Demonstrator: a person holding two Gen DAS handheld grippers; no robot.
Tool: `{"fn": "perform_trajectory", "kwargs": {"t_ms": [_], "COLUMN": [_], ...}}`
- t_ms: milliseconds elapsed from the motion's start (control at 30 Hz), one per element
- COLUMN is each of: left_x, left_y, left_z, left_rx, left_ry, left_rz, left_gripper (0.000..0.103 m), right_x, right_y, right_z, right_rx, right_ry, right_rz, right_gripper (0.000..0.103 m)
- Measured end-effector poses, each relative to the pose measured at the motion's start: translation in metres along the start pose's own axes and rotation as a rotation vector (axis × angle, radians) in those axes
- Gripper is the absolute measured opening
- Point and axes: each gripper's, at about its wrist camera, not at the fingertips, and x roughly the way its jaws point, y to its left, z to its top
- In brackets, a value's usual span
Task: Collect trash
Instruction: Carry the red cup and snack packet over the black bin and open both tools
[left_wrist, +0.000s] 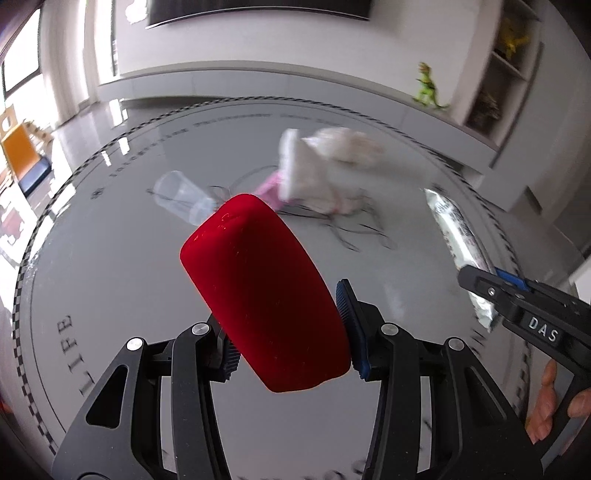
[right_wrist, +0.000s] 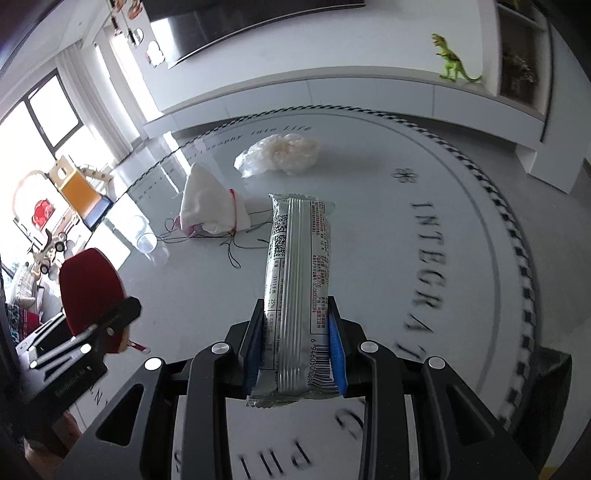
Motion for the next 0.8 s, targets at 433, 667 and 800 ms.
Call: {"fn": "perform_trajectory", "kwargs": {"t_ms": [433, 667, 800], "left_x": [-0.034, -0.04, -0.041], "left_y": [-0.11, -0.19, -0.232], "left_z": [-0.035, -0.064, -0.078], "left_rx": [0.189, 0.344, 0.427], "left_ry": [0.003, 0.044, 0.065], "left_rz": [-0.152, -0.272, -0.327], "left_gripper": [0.045, 0.045, 0.045], "right_x": [-0.085, -0.129, -0.148], "right_y": [-0.063, -0.107, -0.138], "right_z": [-0.057, -0.095, -0.118], "right_rx": [0.105, 0.162, 0.208], "right_ry": [-0.096, -0.143, -0.156], "right_rz": [-0.063, -0.183, -0.269], "right_gripper": [0.032, 0.032, 0.032]}}
